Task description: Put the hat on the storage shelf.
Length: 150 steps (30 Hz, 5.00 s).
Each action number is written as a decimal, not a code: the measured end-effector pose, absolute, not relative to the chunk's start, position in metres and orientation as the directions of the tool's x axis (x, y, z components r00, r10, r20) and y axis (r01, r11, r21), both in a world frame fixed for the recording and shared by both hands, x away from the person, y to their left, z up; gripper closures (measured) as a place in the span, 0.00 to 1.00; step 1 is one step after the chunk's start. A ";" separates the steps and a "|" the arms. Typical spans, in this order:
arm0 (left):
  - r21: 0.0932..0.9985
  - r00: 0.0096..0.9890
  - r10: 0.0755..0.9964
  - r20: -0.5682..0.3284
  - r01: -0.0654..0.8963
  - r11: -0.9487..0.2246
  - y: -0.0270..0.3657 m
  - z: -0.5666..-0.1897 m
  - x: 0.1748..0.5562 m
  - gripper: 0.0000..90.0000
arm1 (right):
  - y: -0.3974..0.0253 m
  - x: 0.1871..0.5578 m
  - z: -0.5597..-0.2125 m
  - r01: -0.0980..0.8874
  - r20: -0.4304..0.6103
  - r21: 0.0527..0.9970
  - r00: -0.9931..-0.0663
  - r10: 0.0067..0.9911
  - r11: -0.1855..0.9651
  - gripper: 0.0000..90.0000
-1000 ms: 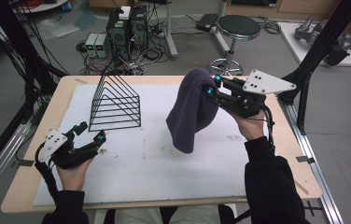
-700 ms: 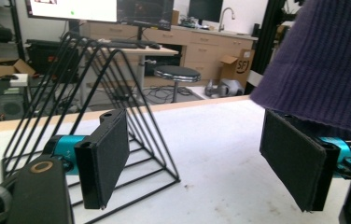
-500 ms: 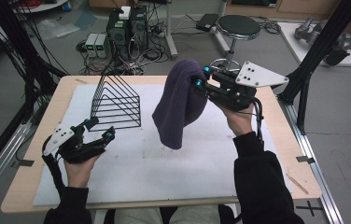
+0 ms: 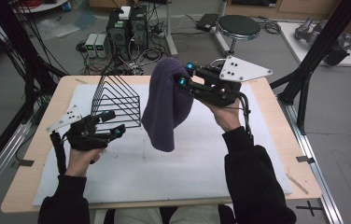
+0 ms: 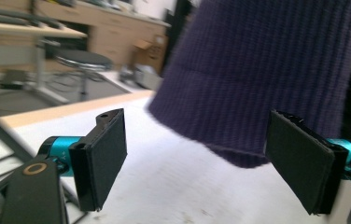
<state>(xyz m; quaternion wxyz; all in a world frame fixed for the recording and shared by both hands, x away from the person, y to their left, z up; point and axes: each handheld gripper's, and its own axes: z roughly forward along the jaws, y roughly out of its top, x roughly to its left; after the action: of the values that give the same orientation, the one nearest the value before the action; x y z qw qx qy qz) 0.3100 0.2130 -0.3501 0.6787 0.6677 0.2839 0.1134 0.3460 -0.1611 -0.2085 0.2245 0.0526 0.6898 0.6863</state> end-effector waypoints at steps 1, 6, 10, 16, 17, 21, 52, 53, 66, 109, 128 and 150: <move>0.971 0.827 0.513 -0.230 0.232 0.061 0.211 -0.350 0.311 0.24 | -0.158 0.346 -0.209 -0.231 -0.235 0.971 -0.898 0.371 0.055 0.84; 0.971 0.854 0.478 -0.206 0.240 -0.009 0.201 -0.349 0.316 0.25 | -0.144 0.345 -0.208 -0.239 -0.242 0.970 -0.914 0.327 0.049 0.84; 0.966 0.867 0.438 -0.240 0.258 0.019 0.201 -0.349 0.321 0.25 | -0.134 0.342 -0.206 -0.245 -0.249 0.968 -0.925 0.286 0.053 0.83; 0.954 0.899 0.332 -0.285 0.299 0.009 0.199 -0.352 0.324 0.25 | -0.128 0.338 -0.205 -0.247 -0.250 0.968 -0.938 0.239 0.045 0.83; 0.952 0.904 0.314 -0.291 0.306 0.002 0.198 -0.353 0.325 0.25 | -0.127 0.338 -0.205 -0.243 -0.246 0.969 -0.941 0.230 0.044 0.83; 0.950 0.914 0.269 -0.304 0.312 0.011 0.195 -0.354 0.325 0.41 | -0.123 0.337 -0.207 -0.247 -0.254 0.967 -0.943 0.216 0.060 0.82; 0.986 0.717 0.678 -0.159 0.084 0.143 0.258 -0.321 0.325 0.94 | -0.147 0.376 -0.219 -0.132 -0.181 0.975 -0.939 0.291 0.181 0.81; 0.986 0.717 0.679 -0.157 0.081 0.143 0.258 -0.320 0.325 0.94 | -0.147 0.377 -0.218 -0.131 -0.178 0.976 -0.939 0.296 0.172 0.81; 0.995 0.704 0.704 -0.090 0.025 0.101 0.248 -0.294 0.344 0.94 | -0.148 0.394 -0.194 -0.153 -0.207 0.974 -0.901 0.382 0.165 0.82; 0.993 0.591 0.798 -0.121 0.059 0.107 0.284 -0.313 0.386 0.94 | -0.085 0.438 -0.187 -0.182 -0.320 0.927 -0.839 0.440 0.327 0.81; 0.986 0.543 0.823 -0.168 0.089 0.142 0.308 -0.340 0.381 0.93 | -0.044 0.453 -0.200 -0.172 -0.324 0.917 -0.847 0.422 0.359 0.80; 0.982 0.510 0.840 -0.185 0.125 0.140 0.320 -0.373 0.375 0.93 | -0.023 0.456 -0.214 -0.156 -0.334 0.896 -0.854 0.399 0.415 0.78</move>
<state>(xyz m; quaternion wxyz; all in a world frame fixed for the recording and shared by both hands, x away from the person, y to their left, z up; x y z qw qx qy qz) 0.3747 0.3202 -0.3726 0.6357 0.5924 0.4074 0.2810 0.4564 -0.0228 -0.2137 0.2593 0.0758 0.8001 0.5356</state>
